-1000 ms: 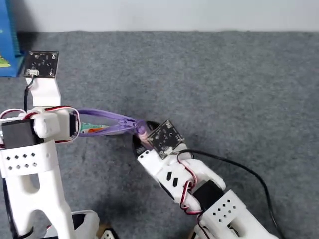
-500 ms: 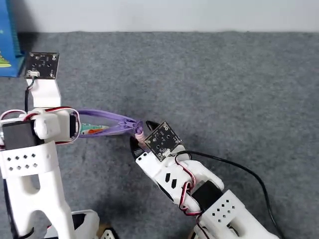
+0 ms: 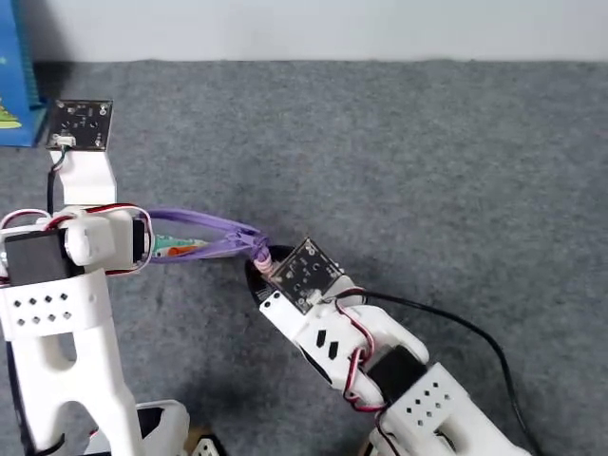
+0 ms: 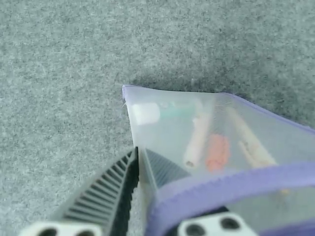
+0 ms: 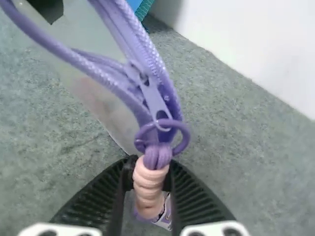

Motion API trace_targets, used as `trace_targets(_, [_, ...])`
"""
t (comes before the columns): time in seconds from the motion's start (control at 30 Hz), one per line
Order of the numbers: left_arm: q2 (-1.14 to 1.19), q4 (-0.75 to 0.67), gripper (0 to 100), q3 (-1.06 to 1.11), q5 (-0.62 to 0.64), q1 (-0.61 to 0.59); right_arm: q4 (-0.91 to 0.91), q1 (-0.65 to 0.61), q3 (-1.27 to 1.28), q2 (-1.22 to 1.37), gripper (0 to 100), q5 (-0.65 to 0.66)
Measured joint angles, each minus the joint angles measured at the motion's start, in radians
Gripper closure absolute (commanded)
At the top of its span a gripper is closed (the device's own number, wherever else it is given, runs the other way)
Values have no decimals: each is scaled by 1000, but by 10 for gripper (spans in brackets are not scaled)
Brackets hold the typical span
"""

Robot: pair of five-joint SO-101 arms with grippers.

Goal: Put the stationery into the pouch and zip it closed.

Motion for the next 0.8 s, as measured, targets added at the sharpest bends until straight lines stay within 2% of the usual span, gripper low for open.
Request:
trace_targets(0.17, [0,-8,986,0,0,0,23,-2,64,-158,991,12])
trace_targets(0.33, [0,-71,983,0,0,17,172,-2,81,-330,991,12])
trace_targets(0.43, [0,-107,937,-2,0,94,245,-32,81,-405,991,12])
trace_targets(0.6, [-2,-209,758,-5,-2,295,379,-117,81,-499,991,12])
trace_targets(0.8, [12,-275,727,-2,-23,462,523,-133,81,-632,991,12])
